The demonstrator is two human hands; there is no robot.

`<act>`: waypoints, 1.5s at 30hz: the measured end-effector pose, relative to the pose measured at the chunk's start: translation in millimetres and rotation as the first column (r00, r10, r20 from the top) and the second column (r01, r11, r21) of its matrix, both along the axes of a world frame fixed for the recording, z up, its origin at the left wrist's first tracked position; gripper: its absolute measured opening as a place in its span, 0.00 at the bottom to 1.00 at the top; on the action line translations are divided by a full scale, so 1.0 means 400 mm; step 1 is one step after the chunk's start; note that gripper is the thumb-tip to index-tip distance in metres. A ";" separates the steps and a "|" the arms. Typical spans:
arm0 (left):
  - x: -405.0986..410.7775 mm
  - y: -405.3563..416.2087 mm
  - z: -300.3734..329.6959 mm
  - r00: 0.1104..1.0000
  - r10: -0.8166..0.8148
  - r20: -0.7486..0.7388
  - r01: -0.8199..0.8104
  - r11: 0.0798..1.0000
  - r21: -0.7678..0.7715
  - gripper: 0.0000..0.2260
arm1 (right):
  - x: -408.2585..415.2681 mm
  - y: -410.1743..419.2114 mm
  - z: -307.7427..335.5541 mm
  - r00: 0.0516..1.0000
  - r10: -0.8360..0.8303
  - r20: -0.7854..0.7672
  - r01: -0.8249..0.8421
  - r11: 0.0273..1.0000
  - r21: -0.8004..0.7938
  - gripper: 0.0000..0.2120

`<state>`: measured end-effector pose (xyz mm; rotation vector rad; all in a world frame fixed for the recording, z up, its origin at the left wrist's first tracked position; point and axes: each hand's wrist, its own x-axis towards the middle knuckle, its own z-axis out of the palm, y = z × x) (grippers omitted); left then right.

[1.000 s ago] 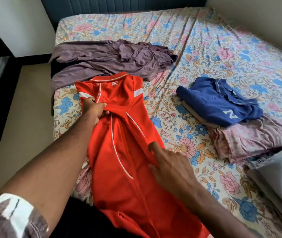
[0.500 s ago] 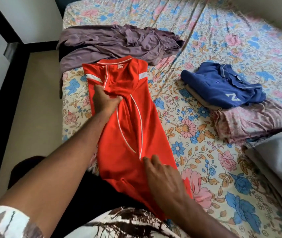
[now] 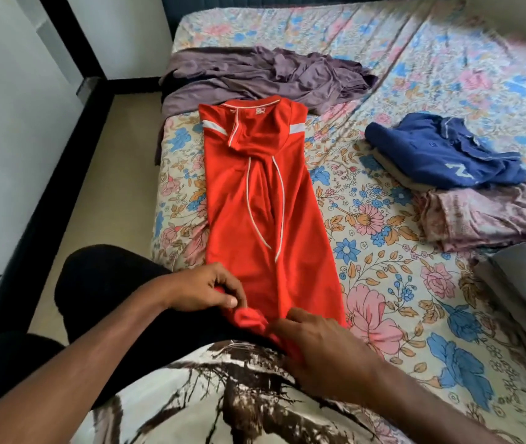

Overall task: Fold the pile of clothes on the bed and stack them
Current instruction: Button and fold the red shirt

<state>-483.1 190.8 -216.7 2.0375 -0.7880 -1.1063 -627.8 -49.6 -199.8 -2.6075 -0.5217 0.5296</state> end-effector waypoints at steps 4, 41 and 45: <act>-0.025 0.017 0.050 0.973 0.227 -0.044 -0.231 0.953 -0.198 0.08 | 0.062 -0.099 0.038 0.969 -0.230 0.085 0.210 0.958 0.197 0.10; 0.063 -0.032 -0.091 0.306 0.950 -0.055 -0.951 0.303 -0.053 0.10 | 0.272 -0.195 -0.078 0.679 -0.584 -0.444 0.732 0.498 0.465 0.22; 0.047 -0.074 -0.122 0.214 0.977 0.006 -0.959 0.211 -0.191 0.09 | 0.293 -0.152 -0.112 0.580 -0.772 -0.259 0.784 0.443 0.435 0.33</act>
